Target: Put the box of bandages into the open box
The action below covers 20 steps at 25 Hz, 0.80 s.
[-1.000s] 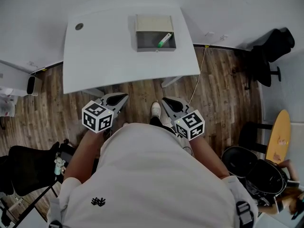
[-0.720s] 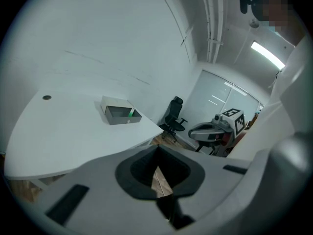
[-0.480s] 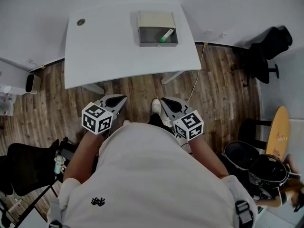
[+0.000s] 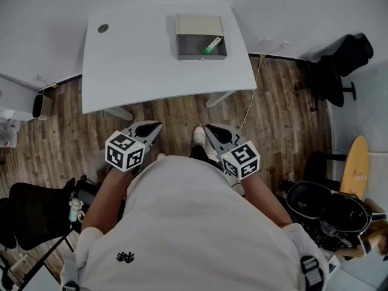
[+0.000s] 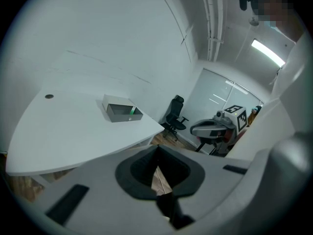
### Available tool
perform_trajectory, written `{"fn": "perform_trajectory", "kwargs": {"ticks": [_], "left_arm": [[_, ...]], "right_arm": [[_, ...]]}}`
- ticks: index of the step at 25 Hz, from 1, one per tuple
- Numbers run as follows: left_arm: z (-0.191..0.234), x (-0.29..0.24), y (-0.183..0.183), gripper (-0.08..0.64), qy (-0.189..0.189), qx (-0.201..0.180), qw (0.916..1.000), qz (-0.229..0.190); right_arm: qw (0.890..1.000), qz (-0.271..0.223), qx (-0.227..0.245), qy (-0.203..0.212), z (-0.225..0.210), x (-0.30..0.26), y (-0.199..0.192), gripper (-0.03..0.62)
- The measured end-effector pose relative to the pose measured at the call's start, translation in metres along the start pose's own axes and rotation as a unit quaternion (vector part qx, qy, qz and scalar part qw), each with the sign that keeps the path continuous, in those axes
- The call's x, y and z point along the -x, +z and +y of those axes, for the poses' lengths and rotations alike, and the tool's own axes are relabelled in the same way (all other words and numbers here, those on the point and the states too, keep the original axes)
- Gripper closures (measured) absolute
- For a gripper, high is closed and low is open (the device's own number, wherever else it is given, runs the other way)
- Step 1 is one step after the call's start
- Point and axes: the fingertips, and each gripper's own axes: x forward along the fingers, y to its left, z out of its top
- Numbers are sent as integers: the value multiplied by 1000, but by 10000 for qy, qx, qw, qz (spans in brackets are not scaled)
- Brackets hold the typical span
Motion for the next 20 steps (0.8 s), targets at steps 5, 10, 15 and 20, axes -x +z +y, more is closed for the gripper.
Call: {"fn": "perform_trajectory", "kwargs": {"ticks": [5,10,15,20], "left_arm": [[2,-7,3,554,18,32,10000,53],[2,-22,13,554,9,25,9999,105],[0,-41,29,554,-22,-24,9999,122],[-1,-69,46,554,47,-32,9999,159]], "right_arm": [[10000,5,-49,31,-9,0,0,586],[9999,-10,-96,39,-25,2,3,586],[9999,-51,-156,13,-46,4,5,586],[9998,-75,-183,19,-79,9,9,586]]}}
